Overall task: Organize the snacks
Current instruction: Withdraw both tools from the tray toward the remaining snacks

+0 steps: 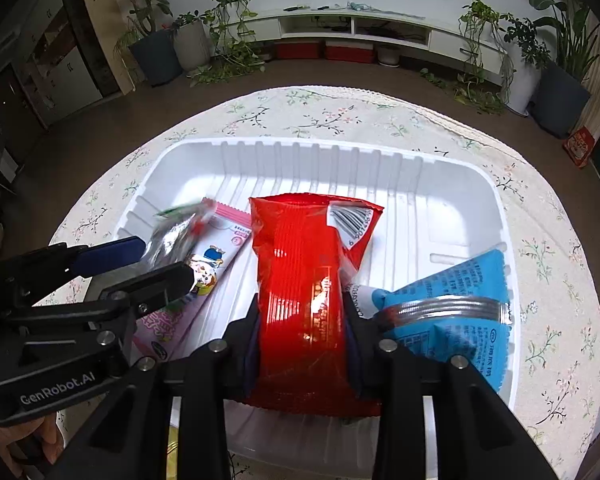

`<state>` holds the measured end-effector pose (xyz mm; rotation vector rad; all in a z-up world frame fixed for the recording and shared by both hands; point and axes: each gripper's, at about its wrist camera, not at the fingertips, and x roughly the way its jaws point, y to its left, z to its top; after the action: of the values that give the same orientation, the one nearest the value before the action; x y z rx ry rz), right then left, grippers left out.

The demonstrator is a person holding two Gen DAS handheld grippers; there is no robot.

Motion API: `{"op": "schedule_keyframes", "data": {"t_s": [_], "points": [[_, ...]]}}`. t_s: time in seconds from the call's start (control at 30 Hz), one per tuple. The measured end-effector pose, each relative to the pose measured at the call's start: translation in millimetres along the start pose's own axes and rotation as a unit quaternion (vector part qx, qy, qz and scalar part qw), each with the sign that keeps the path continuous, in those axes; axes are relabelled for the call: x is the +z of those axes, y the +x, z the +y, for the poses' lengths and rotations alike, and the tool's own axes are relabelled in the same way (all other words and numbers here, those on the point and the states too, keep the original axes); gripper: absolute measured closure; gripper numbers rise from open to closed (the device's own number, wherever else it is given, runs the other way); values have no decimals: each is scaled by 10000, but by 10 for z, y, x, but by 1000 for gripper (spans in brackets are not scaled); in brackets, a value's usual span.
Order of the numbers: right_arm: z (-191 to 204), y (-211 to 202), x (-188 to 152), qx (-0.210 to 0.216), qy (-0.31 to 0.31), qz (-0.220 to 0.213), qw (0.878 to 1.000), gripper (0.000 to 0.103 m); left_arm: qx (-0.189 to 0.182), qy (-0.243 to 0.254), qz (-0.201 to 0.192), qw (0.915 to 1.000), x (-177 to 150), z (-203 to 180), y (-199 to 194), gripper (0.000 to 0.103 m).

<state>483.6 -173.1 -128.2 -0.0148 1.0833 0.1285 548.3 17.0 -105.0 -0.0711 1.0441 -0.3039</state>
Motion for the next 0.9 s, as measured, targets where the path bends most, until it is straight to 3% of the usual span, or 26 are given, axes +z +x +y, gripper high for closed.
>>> {"op": "schedule_keyframes", "data": {"t_s": [0.1,0.3,0.37,0.53,0.7,0.9], "points": [[12,16,-16,-25,23,-25,10000,64,-53,-60,-80,9999,-5,1,-41,44],[-19,-82,-41,-108,52,-131,9998,49,-169,-205,-190,9995,-59,19,-203,37],[-41,-138,-41,-114,92,-195,9997,44,-294,-304,-262,9988,-73,52,-290,32],[-83,-372,-38,-62,176,-475,9987,30,-547,-385,-477,9966,-104,63,-599,7],[-107,-839,-92,204,227,-887,9956,26,-754,-358,-955,9919,-263,105,-1197,0],[-300,-1798,-421,975,371,-1870,9768,5,-976,-247,-1670,9808,-710,144,-2032,0]]}}
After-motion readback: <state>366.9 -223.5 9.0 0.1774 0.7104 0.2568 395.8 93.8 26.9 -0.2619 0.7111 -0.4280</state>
